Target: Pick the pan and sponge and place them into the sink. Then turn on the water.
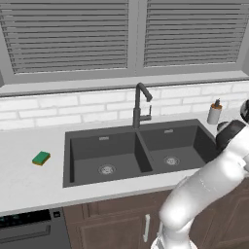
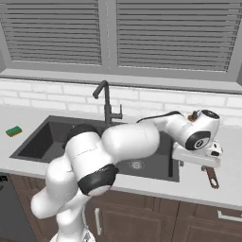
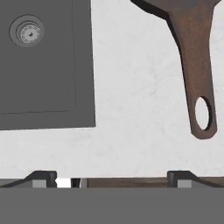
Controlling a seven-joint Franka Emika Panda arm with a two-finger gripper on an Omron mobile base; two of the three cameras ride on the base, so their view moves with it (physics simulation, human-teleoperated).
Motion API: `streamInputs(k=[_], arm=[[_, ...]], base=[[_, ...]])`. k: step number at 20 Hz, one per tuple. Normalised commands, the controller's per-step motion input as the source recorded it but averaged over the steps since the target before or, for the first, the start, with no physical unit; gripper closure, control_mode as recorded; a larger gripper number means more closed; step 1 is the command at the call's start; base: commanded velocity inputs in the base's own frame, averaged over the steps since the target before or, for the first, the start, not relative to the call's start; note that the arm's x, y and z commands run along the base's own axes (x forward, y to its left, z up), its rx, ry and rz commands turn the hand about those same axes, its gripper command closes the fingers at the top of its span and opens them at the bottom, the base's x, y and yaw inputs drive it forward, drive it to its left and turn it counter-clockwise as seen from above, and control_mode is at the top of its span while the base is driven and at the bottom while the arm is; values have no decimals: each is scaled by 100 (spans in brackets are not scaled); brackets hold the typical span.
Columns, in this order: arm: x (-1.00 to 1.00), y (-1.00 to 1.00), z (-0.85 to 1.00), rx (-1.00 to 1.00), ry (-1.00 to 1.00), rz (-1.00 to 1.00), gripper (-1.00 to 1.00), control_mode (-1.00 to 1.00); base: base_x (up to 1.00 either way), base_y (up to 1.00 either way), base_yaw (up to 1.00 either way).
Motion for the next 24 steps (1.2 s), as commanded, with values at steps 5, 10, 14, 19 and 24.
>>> streamInputs(k=[5, 10, 14, 19, 24], arm=[[16, -36, -5, 5, 0, 3, -100, -100], [13, -2, -23, 0, -3, 0, -100, -100], [13, -5, -30, 0, -6, 0, -100, -100], [13, -6, -34, 0, -5, 0, -100, -100], [14, -10, -30, 0, 0, 1, -100, -100]], base=[[0, 0, 0], [0, 0, 0], [0, 0, 0], [0, 0, 0], [0, 0, 0]])
